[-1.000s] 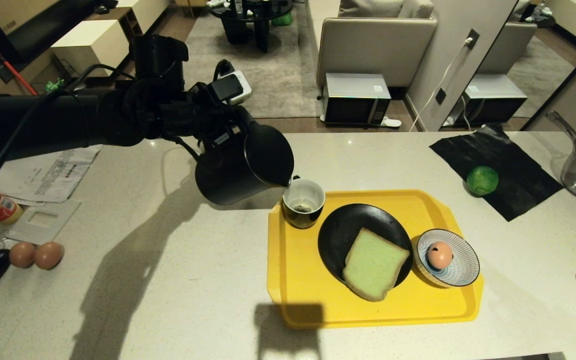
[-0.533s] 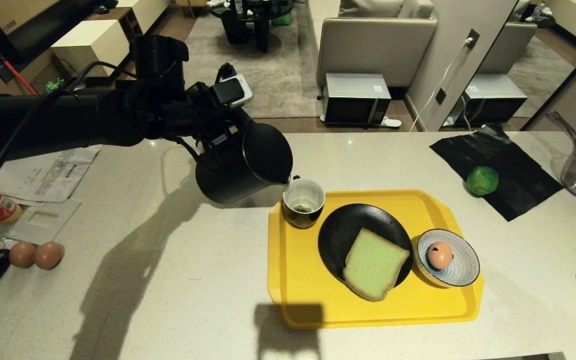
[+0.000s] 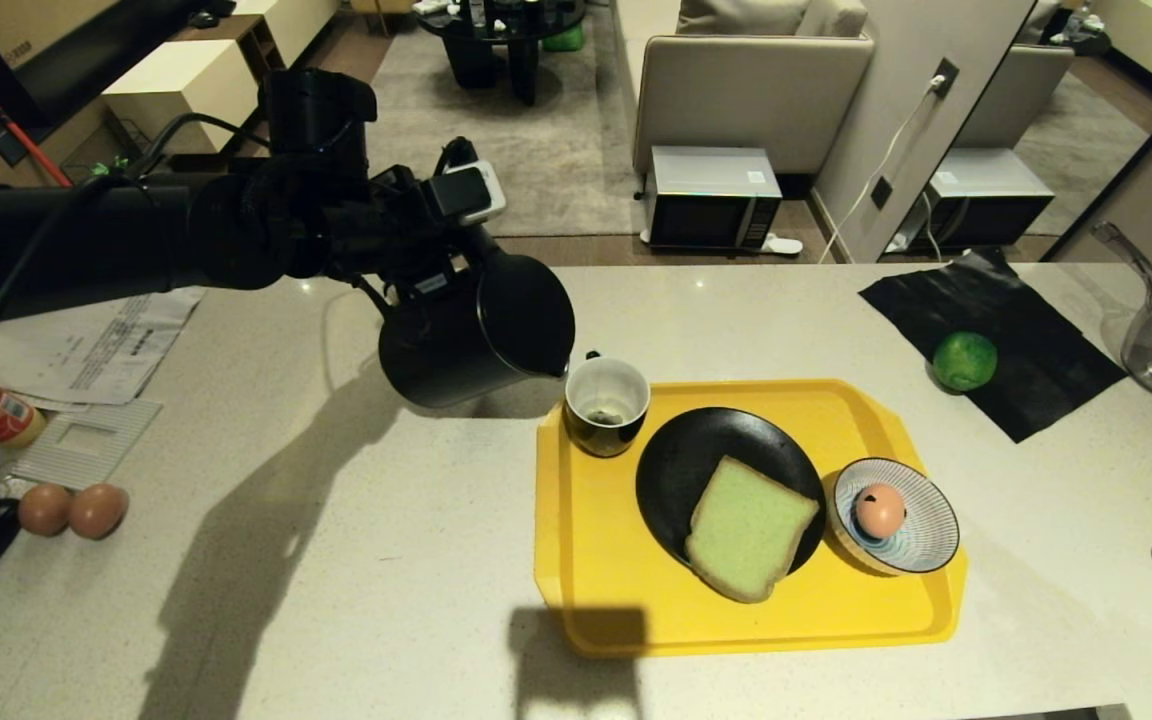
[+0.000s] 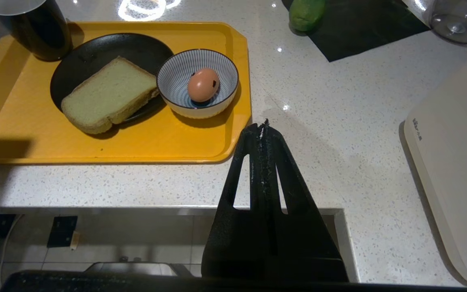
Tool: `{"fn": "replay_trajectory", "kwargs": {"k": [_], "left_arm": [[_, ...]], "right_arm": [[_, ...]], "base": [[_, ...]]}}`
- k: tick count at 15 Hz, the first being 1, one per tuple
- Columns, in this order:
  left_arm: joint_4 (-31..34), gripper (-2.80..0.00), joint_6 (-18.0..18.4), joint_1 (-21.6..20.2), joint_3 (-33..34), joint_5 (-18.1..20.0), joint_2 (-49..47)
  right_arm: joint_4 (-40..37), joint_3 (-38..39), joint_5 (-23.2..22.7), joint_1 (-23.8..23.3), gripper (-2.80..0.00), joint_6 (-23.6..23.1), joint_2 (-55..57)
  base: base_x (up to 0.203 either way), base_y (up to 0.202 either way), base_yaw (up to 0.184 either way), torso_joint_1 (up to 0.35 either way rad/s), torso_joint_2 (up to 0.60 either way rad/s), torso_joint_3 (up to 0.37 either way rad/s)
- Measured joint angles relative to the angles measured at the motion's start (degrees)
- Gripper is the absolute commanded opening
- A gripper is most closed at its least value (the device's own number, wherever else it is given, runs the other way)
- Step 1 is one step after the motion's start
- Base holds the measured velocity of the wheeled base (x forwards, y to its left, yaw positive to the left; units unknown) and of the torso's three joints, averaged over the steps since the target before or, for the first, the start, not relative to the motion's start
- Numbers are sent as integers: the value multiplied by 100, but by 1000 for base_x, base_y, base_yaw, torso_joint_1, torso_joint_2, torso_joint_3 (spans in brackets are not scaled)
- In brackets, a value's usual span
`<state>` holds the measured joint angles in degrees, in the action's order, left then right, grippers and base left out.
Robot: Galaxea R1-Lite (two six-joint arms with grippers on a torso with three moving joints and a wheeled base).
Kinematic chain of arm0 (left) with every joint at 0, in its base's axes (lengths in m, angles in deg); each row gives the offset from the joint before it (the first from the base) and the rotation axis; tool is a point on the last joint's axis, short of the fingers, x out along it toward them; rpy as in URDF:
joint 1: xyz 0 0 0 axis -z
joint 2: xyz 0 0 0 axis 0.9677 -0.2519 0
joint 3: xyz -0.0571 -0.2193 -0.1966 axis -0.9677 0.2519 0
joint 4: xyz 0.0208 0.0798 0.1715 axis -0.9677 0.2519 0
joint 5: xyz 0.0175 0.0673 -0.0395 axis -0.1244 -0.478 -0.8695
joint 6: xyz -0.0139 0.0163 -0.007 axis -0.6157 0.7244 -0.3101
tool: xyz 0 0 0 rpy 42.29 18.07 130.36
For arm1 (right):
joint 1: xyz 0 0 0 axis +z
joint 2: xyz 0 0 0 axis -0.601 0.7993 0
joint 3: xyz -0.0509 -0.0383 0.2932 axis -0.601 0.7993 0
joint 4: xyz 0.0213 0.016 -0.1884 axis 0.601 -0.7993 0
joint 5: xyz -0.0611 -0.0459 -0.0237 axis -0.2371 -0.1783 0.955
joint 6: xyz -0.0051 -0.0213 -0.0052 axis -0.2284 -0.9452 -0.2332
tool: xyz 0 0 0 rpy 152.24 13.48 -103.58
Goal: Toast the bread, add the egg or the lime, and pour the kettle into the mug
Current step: Pour water into a cup
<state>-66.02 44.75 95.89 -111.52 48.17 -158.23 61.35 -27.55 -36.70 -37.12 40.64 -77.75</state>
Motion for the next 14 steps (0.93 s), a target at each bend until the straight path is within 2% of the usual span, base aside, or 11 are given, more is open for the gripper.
{"fn": "replay_trajectory", "kwargs": {"k": [14], "left_arm": [[-12,-280,-28,2,-44,-67,94]], "right_arm": [[0,0,-1,0,-280,1,0]], "base": [[0,0,0,0,0,0]]}}
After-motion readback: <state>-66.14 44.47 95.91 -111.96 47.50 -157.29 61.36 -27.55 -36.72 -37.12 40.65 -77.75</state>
